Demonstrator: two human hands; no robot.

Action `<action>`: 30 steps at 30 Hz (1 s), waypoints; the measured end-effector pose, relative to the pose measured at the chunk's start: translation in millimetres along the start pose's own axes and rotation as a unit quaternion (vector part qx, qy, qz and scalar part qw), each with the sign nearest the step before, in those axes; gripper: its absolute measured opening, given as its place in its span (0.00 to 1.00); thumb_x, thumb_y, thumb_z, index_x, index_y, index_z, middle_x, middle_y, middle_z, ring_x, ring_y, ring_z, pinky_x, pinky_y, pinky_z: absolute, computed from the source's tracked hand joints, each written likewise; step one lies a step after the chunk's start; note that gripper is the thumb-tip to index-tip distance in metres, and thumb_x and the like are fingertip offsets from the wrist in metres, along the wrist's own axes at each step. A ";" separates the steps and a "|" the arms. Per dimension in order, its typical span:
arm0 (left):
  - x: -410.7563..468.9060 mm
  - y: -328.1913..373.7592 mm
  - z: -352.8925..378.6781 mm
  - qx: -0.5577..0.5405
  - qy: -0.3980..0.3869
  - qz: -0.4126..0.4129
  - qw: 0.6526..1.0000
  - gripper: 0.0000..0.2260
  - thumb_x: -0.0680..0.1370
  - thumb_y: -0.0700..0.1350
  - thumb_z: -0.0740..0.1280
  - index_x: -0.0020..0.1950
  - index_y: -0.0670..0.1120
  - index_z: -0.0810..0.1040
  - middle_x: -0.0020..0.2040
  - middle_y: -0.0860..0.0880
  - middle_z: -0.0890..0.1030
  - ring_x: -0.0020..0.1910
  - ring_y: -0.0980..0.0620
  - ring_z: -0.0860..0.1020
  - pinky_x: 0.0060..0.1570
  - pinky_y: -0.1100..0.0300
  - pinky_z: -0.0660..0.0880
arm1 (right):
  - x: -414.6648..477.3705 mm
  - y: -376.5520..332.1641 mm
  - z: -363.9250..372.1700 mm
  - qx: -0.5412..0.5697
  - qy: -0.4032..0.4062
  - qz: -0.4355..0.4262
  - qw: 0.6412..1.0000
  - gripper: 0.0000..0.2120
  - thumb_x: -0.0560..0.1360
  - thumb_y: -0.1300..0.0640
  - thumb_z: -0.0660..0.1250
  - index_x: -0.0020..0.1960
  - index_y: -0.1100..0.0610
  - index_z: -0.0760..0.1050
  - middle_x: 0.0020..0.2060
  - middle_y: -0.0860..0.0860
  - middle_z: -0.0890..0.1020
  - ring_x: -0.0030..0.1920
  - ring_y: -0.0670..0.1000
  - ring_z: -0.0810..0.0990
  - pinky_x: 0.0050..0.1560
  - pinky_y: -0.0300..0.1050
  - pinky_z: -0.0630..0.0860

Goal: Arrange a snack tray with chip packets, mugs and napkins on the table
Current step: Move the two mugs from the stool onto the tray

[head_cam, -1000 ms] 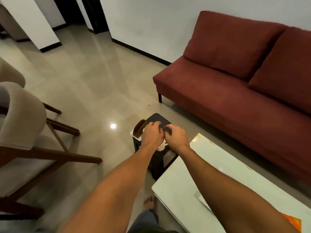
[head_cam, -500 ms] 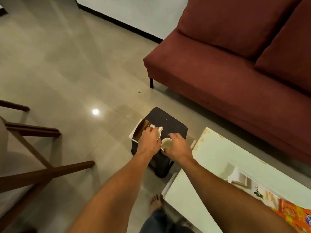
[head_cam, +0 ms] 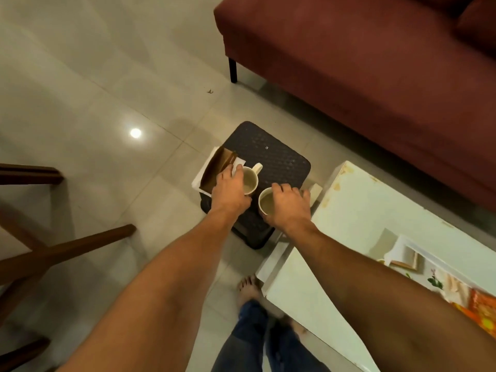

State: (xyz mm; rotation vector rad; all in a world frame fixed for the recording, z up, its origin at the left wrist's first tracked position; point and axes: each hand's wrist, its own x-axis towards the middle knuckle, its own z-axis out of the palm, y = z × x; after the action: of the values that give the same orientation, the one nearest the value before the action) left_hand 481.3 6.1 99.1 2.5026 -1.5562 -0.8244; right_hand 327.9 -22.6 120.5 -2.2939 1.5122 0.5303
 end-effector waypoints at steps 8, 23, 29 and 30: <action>14.6 1.3 14.2 -0.013 0.050 -0.009 0.999 0.43 0.69 0.53 0.80 0.78 0.47 0.62 0.72 0.43 0.70 0.70 0.42 0.71 0.66 0.49 0.73 | 6.3 0.4 11.4 0.018 0.014 0.007 1.000 0.45 0.65 0.43 0.79 0.76 0.51 0.64 0.70 0.54 0.74 0.70 0.58 0.73 0.75 0.61 0.60; -32.8 63.1 18.0 0.019 0.031 0.118 0.992 0.41 0.67 0.55 0.78 0.75 0.50 0.63 0.69 0.48 0.70 0.66 0.47 0.71 0.60 0.52 0.76 | -51.6 90.2 -21.7 0.122 0.066 0.070 0.988 0.42 0.64 0.40 0.80 0.72 0.50 0.69 0.66 0.52 0.79 0.61 0.55 0.79 0.60 0.50 0.78; -74.2 144.9 56.6 0.038 0.005 0.198 0.979 0.41 0.67 0.54 0.79 0.75 0.49 0.64 0.69 0.48 0.70 0.65 0.47 0.70 0.57 0.52 0.77 | -105.8 195.0 -26.2 0.130 0.062 0.140 0.980 0.40 0.63 0.41 0.78 0.72 0.51 0.70 0.66 0.53 0.79 0.61 0.57 0.79 0.60 0.50 0.78; -81.6 158.4 65.0 0.044 0.000 0.209 0.977 0.40 0.67 0.53 0.79 0.75 0.49 0.64 0.70 0.48 0.70 0.66 0.47 0.70 0.58 0.51 0.77 | -114.6 211.6 -25.2 0.133 0.061 0.148 0.978 0.40 0.63 0.42 0.78 0.71 0.51 0.70 0.66 0.53 0.79 0.60 0.57 0.79 0.60 0.50 0.78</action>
State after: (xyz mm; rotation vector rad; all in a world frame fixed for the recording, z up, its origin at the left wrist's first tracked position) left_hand 294.3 13.0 130.1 2.0987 -2.0551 -0.7021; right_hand 93.7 -22.5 181.6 -1.9405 1.8745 0.2441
